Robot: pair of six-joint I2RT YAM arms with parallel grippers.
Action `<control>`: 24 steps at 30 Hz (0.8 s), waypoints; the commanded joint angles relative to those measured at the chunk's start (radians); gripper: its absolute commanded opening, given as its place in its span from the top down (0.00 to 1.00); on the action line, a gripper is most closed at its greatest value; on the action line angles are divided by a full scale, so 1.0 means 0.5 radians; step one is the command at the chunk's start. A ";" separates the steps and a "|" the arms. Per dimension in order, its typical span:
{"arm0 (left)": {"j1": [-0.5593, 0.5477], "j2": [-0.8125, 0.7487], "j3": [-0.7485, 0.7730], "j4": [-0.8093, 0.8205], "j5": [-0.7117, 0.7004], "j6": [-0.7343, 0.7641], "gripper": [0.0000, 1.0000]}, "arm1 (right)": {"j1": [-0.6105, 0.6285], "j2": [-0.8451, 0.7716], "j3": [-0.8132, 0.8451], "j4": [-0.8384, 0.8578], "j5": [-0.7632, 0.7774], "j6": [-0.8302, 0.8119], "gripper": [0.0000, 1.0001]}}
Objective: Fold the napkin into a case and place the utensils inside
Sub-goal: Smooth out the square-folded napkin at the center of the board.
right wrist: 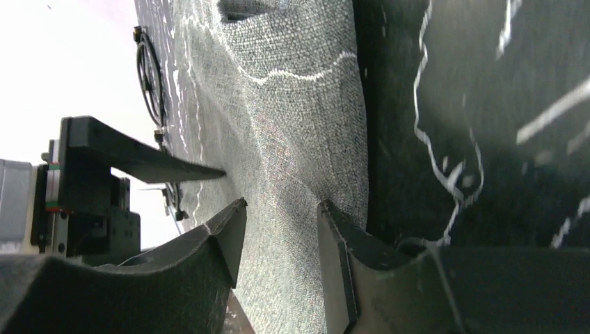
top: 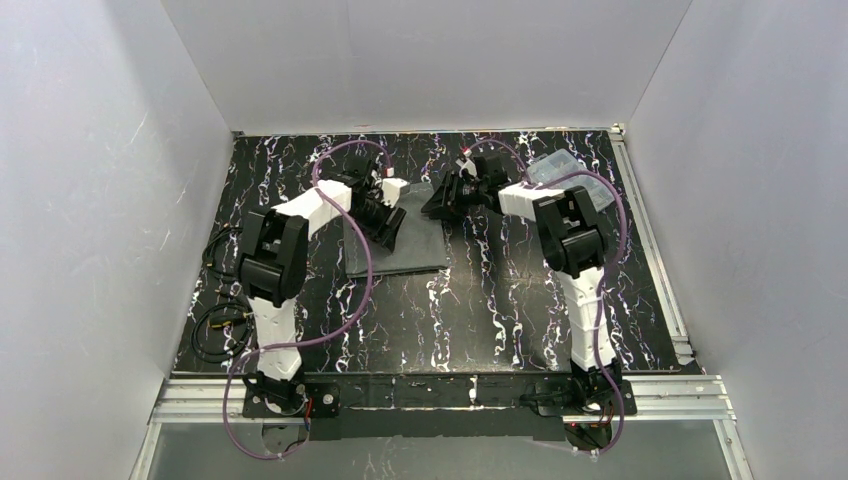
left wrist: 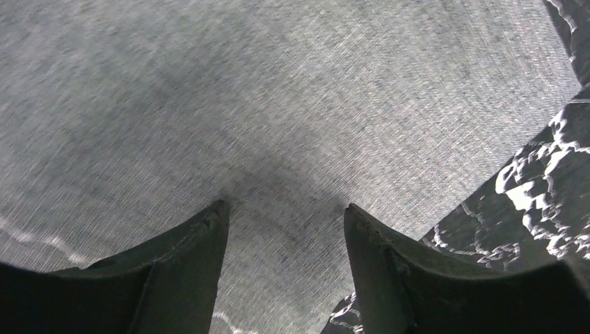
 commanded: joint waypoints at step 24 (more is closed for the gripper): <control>0.018 -0.219 -0.420 0.084 -0.152 0.554 0.60 | 0.019 -0.145 -0.290 0.466 0.013 0.407 0.47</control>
